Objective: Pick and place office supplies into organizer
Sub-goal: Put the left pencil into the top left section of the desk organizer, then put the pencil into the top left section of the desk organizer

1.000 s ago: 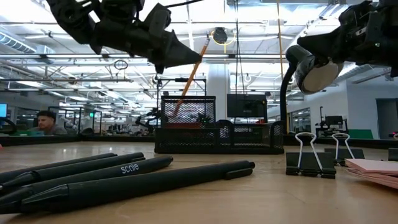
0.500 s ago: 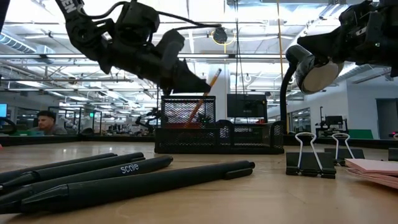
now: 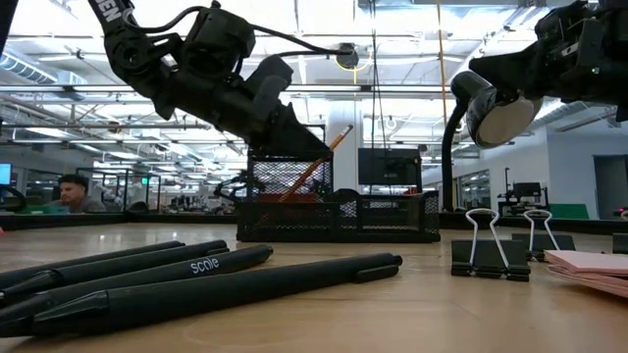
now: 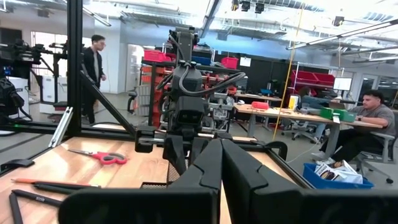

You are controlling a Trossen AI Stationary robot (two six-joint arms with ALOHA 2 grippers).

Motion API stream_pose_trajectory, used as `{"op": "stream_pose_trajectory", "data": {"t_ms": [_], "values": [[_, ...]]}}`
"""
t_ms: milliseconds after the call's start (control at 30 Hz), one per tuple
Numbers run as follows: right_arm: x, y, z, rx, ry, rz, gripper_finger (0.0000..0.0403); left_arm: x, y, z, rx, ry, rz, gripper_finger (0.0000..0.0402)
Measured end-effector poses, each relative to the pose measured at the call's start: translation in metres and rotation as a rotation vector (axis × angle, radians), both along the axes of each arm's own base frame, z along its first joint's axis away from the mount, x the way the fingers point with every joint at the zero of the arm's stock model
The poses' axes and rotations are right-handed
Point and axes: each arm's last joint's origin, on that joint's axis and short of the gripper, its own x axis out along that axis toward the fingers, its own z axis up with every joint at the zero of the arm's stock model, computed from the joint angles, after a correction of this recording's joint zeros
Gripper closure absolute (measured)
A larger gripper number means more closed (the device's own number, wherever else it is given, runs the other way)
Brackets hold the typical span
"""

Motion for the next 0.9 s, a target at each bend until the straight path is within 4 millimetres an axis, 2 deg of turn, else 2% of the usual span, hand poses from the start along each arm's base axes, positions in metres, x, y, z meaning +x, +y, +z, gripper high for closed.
{"op": "stream_pose_trajectory", "data": {"t_ms": [300,367,467,600,767,900], "values": [[0.000,0.000,0.000,0.002,0.000,0.001,0.0403,-0.001,-0.004,0.008,0.031,-0.028,0.002,0.0248],[0.000,0.000,0.000,0.002,0.000,0.001,0.0403,-0.002,-0.005,0.015,0.037,-0.046,0.005,0.0230],[0.000,0.000,0.000,0.003,0.000,0.001,0.0403,-0.008,-0.013,0.037,0.030,-0.015,0.011,0.0216],[0.000,0.000,0.000,0.003,0.003,0.001,0.0403,-0.019,-0.038,0.082,0.075,0.153,0.118,0.0218],[0.001,0.000,-0.001,0.005,0.008,0.001,0.0403,-0.037,-0.082,0.123,0.094,0.367,0.251,0.0236],[0.001,0.000,-0.001,0.007,0.011,0.002,0.0403,-0.045,-0.117,0.135,0.015,0.429,0.300,0.0242]]}}
